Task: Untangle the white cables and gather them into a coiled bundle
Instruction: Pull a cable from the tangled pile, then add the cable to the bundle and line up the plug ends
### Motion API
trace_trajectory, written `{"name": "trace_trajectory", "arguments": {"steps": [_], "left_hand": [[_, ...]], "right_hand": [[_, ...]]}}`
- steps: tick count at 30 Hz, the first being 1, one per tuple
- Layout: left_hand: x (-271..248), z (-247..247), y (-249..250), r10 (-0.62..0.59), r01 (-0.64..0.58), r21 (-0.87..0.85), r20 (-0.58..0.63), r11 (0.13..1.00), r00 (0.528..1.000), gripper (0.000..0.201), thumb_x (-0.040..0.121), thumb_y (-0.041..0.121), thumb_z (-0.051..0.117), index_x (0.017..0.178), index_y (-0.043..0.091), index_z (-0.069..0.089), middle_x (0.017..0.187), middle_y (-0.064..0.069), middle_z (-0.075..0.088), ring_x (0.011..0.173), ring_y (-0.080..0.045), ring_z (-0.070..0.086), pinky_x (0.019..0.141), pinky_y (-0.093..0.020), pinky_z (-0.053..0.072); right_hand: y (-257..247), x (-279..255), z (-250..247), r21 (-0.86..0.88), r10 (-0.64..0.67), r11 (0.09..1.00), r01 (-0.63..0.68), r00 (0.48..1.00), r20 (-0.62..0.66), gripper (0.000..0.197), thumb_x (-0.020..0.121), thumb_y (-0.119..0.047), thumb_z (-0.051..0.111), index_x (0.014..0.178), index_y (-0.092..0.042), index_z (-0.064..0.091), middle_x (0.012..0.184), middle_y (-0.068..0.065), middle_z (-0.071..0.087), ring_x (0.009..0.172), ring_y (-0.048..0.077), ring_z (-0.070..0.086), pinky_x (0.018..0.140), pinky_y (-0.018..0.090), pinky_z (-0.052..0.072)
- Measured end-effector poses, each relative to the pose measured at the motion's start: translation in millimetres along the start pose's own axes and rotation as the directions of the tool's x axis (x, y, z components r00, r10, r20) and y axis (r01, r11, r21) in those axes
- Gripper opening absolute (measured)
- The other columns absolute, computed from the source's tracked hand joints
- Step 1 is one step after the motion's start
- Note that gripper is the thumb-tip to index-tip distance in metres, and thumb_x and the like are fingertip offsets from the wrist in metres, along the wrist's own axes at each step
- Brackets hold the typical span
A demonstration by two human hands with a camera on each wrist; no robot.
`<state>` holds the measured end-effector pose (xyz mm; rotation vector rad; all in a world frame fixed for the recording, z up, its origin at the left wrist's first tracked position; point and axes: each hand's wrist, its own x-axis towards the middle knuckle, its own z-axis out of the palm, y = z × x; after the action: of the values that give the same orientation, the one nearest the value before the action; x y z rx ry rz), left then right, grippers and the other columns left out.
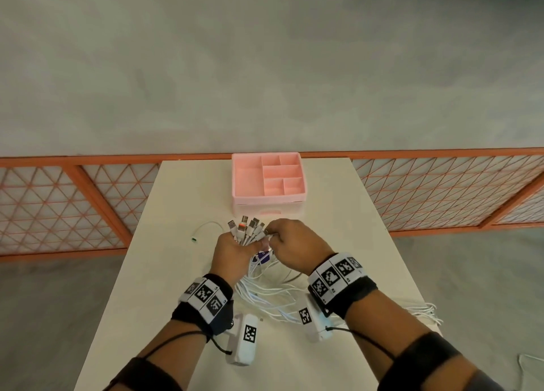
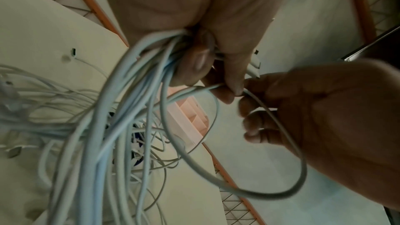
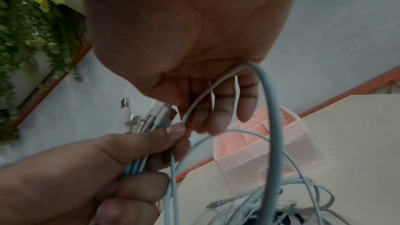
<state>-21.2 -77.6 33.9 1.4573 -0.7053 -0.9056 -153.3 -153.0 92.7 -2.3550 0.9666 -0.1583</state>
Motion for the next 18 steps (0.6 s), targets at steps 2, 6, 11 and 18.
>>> {"name": "trace_trajectory", "arguments": {"steps": [2, 6, 11, 18], "left_hand": [[-0.9, -0.2, -1.1, -0.007, 0.007, 0.013, 0.011, 1.0, 1.0, 0.011, 0.082, 0.002, 0.078, 0.087, 0.007, 0.071, 0.048, 0.015, 0.059, 0.037, 0.004, 0.047, 0.04, -0.011, 0.034], [-2.8, -6.1, -7.5, -0.059, 0.06, 0.042, -0.014, 0.997, 0.998, 0.014, 0.079, 0.013, 0.083, 0.082, 0.011, 0.069, 0.049, 0.013, 0.059, 0.035, 0.002, 0.045, 0.045, -0.022, 0.034], [0.1, -21.4, -24.5, -0.142, 0.136, -0.082, -0.079, 0.987, 0.987, 0.076, 0.054, 0.053, 0.091, 0.093, -0.007, 0.065, 0.069, -0.013, 0.055, 0.041, -0.014, 0.026, 0.043, -0.022, 0.027], [2.3, -10.4, -1.5, -0.056, 0.056, -0.008, -0.043, 0.998, 0.997, 0.014, 0.078, 0.013, 0.083, 0.076, 0.01, 0.07, 0.057, 0.001, 0.065, 0.032, -0.001, 0.038, 0.044, -0.024, 0.03]], "right_hand": [[-1.9, 1.3, -0.2, -0.023, -0.019, 1.0, 0.019, 0.999, -0.027, 0.019, 0.089, -0.021, 0.053, 0.091, -0.009, 0.068, 0.089, 0.007, 0.07, 0.083, 0.023, 0.062, 0.073, 0.036, 0.052], [-4.9, 7.4, -19.6, 0.205, 0.001, 0.977, 0.051, 0.97, -0.243, 0.013, 0.094, -0.013, 0.056, 0.088, -0.011, 0.067, 0.078, -0.001, 0.068, 0.067, 0.013, 0.061, 0.06, 0.016, 0.046], [-0.7, 16.0, -54.7, 0.559, 0.272, 0.822, 0.111, 0.786, -0.556, 0.013, 0.094, -0.01, 0.057, 0.085, -0.015, 0.065, 0.064, -0.002, 0.062, 0.059, 0.013, 0.059, 0.059, 0.021, 0.047], [14.5, 7.5, -29.4, -0.172, 0.11, 0.969, -0.177, 0.934, -0.341, 0.061, 0.08, 0.006, 0.046, 0.138, -0.015, 0.049, 0.138, 0.007, 0.047, 0.123, 0.03, 0.044, 0.099, 0.048, 0.046]]}}
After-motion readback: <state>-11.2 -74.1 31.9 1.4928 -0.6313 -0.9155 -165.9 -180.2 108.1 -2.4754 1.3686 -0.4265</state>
